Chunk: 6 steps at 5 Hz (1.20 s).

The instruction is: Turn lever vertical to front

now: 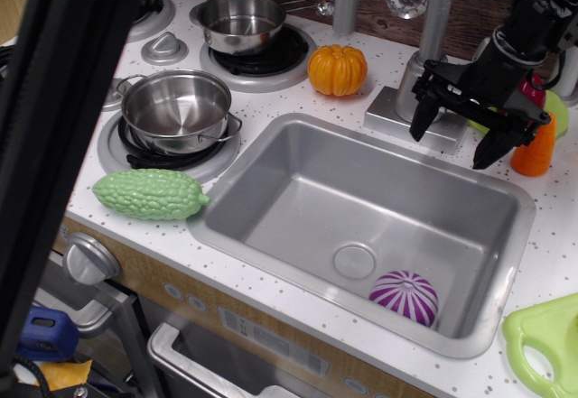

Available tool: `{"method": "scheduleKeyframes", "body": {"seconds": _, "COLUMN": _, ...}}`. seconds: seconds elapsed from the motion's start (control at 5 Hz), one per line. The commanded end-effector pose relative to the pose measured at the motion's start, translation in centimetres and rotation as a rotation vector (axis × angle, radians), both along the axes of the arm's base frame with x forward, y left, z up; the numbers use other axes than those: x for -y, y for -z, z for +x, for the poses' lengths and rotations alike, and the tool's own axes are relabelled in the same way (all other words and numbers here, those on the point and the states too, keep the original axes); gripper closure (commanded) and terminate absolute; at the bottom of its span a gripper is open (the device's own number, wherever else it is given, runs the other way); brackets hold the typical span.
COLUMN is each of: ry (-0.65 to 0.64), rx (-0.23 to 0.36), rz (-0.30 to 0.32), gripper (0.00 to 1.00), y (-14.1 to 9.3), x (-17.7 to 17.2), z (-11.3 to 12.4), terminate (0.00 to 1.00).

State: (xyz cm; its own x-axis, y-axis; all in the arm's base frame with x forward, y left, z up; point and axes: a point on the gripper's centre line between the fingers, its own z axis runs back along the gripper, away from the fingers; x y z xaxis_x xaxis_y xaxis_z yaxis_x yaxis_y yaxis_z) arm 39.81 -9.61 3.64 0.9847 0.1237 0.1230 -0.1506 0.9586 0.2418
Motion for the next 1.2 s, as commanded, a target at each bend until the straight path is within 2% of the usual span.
{"method": "scheduleKeyframes", "body": {"seconds": 0.0, "ry": 0.026, "rx": 0.18, "rz": -0.029, "gripper": 0.0, "y": -5.5, "x": -0.1, "z": 1.5, "terminate": 0.0}}
{"method": "scheduleKeyframes", "body": {"seconds": 0.6, "ry": 0.056, "rx": 0.296, "rz": -0.023, "gripper": 0.0, "y": -7.9, "x": -1.0, "z": 4.5, "terminate": 0.0}}
{"method": "scheduleKeyframes", "body": {"seconds": 1.0, "ry": 0.066, "rx": 0.342, "rz": -0.03, "gripper": 0.0, "y": -8.3, "x": -1.0, "z": 6.1, "terminate": 0.0}}
